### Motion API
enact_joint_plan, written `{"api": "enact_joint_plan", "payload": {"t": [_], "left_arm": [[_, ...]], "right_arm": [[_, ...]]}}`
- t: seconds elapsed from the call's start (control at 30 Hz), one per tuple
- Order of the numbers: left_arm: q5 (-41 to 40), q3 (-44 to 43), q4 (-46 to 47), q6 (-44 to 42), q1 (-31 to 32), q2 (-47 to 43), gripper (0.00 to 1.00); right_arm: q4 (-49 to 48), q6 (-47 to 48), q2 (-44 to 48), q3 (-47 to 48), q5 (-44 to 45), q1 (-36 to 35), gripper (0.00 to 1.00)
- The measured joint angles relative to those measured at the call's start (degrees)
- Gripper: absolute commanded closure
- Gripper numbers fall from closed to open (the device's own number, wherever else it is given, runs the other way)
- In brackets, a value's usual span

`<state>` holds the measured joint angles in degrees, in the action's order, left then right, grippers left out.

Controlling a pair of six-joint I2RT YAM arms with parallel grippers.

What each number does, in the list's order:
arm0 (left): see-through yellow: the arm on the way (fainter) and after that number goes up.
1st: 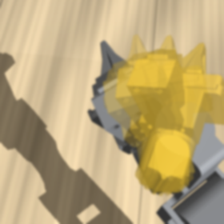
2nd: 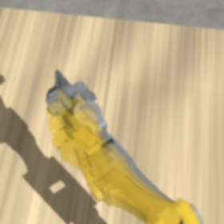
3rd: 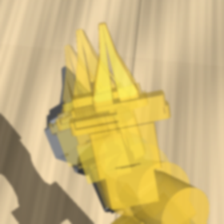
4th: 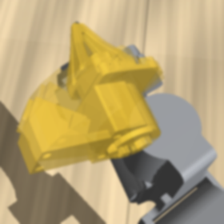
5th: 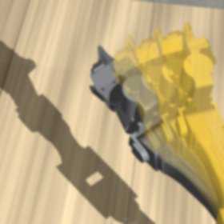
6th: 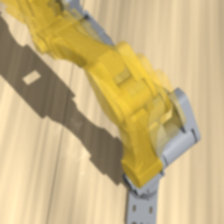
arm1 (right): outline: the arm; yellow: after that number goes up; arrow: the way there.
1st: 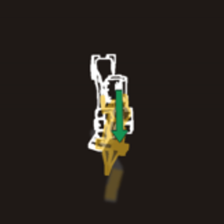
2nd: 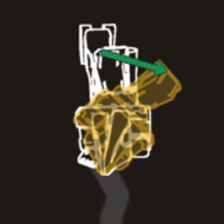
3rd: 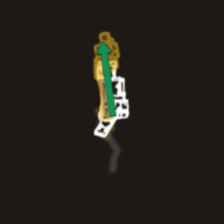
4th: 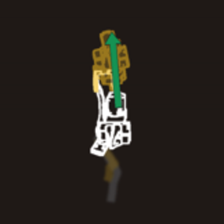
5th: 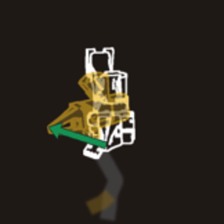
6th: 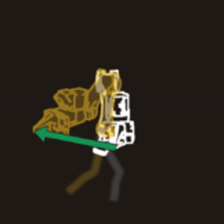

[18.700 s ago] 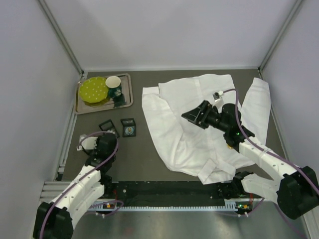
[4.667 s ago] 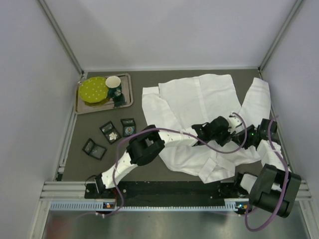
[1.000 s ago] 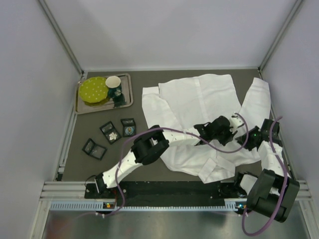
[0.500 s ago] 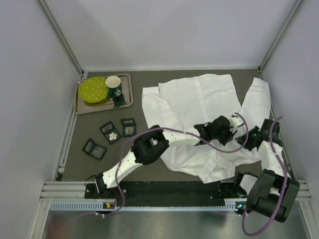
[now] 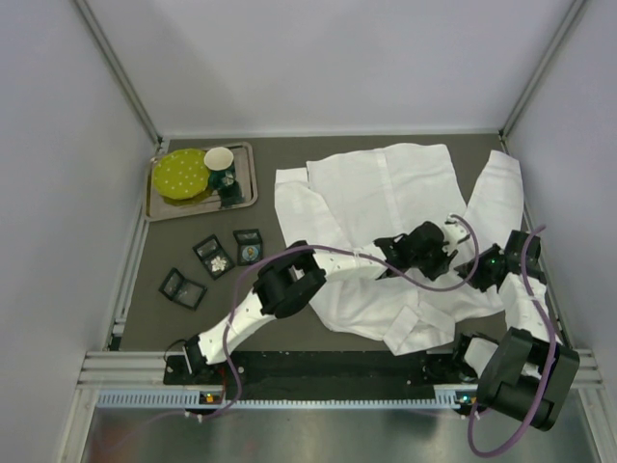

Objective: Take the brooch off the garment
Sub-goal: Remove the brooch from the clothes.

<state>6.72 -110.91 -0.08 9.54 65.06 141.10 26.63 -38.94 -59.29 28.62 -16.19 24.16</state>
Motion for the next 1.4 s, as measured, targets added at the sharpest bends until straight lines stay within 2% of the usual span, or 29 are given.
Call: {"api": "enact_joint_plan", "payload": {"t": [0.23, 0.43, 0.6, 0.7, 0.93, 1.4], "left_arm": [[1.01, -0.15, -0.2, 1.55, -0.42, 0.0, 0.74], [1.64, -0.63, -0.39, 2.14, -0.57, 0.0, 0.68], [1.81, -0.63, -0.42, 2.36, -0.68, 0.0, 0.76], [1.81, -0.63, -0.44, 2.32, -0.79, 0.0, 0.76], [1.81, -0.63, -0.46, 2.29, -0.83, 0.0, 0.72], [1.38, -0.63, -0.59, 1.84, -0.83, -0.2, 0.71]], "right_arm": [[0.0, 0.17, -0.02, 0.0, -0.2, 0.0, 0.79], [0.0, 0.39, -0.02, -0.02, -0.17, 0.0, 0.79], [0.0, 0.42, -0.02, 0.0, -0.24, 0.0, 0.79], [0.0, 0.42, -0.02, 0.0, -0.35, 0.0, 0.79], [-0.02, 0.46, -0.02, -0.02, -0.44, 0.0, 0.79], [0.0, 0.96, -0.13, -0.02, -0.68, 0.0, 0.79]]}}
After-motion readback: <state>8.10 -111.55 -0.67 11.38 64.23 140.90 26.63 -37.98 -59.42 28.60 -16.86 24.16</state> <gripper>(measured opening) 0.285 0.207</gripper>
